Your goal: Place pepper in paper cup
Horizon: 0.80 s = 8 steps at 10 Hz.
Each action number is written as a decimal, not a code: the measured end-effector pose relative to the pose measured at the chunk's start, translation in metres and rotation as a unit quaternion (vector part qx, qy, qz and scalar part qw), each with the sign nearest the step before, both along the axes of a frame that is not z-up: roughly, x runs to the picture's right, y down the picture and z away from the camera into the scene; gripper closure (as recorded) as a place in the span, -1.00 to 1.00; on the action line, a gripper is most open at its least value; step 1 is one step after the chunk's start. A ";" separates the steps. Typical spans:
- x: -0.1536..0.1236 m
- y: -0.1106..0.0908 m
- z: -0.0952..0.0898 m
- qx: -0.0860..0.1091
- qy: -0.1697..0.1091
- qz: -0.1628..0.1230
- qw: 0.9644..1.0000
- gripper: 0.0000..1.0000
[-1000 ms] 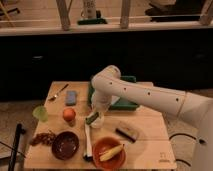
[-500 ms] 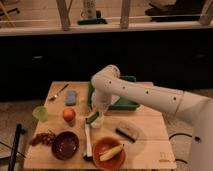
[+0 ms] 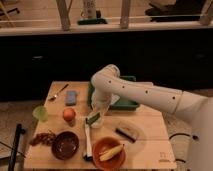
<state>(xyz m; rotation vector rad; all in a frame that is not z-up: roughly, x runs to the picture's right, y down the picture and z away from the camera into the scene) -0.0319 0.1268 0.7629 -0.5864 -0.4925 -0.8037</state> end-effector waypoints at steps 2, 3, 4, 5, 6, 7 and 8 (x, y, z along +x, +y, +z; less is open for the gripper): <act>0.001 0.000 0.001 -0.001 0.000 -0.001 1.000 -0.60; 0.002 0.000 0.001 -0.002 -0.001 -0.002 1.000 -0.60; 0.002 0.000 0.002 -0.002 -0.001 -0.002 1.000 -0.60; 0.002 -0.001 0.002 -0.002 -0.002 -0.002 1.000 -0.60; 0.003 -0.002 0.003 -0.002 -0.003 -0.003 1.000 -0.60; 0.003 -0.002 0.003 -0.003 -0.003 -0.004 1.000 -0.60; 0.004 -0.003 0.004 -0.003 -0.004 -0.004 1.000 -0.60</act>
